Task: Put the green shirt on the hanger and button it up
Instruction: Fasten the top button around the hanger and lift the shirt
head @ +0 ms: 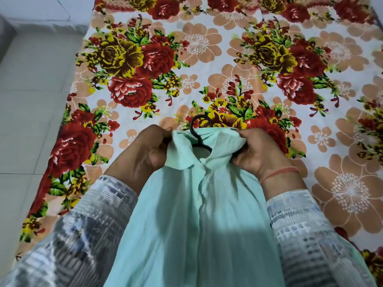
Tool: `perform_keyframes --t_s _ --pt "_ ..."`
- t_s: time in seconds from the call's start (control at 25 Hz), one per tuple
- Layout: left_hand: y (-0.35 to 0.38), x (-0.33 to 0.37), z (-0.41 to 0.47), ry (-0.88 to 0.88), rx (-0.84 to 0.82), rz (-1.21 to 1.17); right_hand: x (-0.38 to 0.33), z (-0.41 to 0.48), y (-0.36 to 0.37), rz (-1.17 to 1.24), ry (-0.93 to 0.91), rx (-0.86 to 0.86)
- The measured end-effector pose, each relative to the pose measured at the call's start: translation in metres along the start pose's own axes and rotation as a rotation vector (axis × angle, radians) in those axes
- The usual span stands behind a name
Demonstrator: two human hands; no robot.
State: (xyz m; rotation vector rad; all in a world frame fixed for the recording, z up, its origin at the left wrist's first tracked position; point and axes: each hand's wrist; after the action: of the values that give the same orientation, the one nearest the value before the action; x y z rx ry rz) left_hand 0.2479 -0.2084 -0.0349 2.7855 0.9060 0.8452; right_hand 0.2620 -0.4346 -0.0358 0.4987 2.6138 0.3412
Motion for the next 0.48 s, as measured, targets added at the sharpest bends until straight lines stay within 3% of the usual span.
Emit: perform_keyframes --t_s 0.12,0.2,0.28,0.36,0.48 --pt "-0.006 -0.006 -0.002 -0.077 -0.09 -0.006 0.007 -0.001 -0.008 0.078 0.039 -0.085" --pt "-0.008 -0.018 -0.003 0.014 -0.08 0.072 0.011 0.002 -0.01 0.036 0.009 -0.096" --pt "-0.016 -0.025 0.008 0.257 0.071 0.304 0.016 0.005 -0.014 -0.349 -0.137 0.032" --pt "-0.019 -0.026 0.009 0.367 0.129 0.524 0.019 0.002 -0.011 -0.833 -0.283 0.217" --pt "-0.017 -0.028 0.002 0.331 0.039 0.713 0.02 0.001 -0.004 -1.019 -0.265 0.185"
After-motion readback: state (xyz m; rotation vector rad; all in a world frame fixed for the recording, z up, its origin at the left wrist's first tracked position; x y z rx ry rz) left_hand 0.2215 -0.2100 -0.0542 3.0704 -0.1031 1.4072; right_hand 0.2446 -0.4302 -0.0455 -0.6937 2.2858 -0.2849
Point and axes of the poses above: each hand's wrist, its own z-axis towards the middle knuckle, its own y-axis out of the palm, x = y × z, and after that the axes turned 5 degrees about y, right-handed
